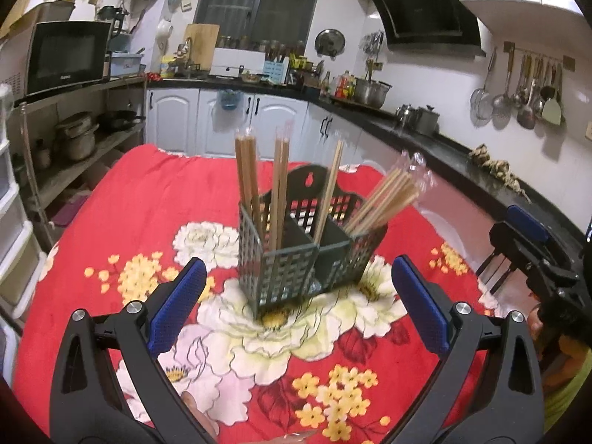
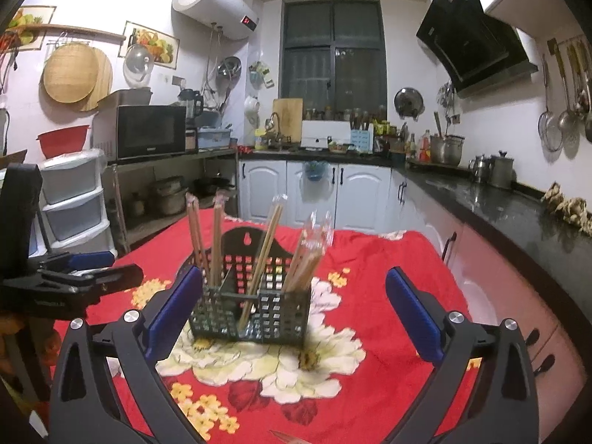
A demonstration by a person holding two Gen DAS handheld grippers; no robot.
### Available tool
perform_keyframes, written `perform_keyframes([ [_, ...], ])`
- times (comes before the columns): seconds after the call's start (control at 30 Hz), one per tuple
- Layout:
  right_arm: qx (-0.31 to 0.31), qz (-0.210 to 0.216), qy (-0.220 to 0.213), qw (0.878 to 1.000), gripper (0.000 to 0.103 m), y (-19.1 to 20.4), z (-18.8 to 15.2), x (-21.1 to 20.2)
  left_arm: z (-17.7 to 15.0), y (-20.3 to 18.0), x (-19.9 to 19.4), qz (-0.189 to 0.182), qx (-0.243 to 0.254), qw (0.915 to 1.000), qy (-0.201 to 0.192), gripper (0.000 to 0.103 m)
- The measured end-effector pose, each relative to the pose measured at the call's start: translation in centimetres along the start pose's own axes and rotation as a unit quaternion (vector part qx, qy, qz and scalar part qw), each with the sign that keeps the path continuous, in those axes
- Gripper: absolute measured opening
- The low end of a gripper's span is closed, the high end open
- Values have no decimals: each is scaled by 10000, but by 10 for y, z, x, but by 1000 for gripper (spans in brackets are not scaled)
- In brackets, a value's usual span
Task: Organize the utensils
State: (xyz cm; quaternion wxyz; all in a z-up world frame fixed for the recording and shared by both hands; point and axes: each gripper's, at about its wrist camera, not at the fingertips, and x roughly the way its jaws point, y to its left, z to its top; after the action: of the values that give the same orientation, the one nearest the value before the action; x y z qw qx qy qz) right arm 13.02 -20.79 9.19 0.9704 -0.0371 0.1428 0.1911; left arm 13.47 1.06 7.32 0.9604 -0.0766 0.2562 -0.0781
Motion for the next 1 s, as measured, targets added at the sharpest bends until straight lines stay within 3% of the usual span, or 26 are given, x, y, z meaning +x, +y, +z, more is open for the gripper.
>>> perform_keyframes([
  [0.5,54,-5,527,9986,96,8,-55,2,-60,-5,12,476,-7,9985,286,92],
  [0.8,-50,-221,432,9988,96,17,-80,-3,-81,-19,2,548,246,9981,-126,92],
  [1.0,124,-232,-29,9997,97,19,-90,-18,-92,-26,-3,517,315,9975,-378,92],
])
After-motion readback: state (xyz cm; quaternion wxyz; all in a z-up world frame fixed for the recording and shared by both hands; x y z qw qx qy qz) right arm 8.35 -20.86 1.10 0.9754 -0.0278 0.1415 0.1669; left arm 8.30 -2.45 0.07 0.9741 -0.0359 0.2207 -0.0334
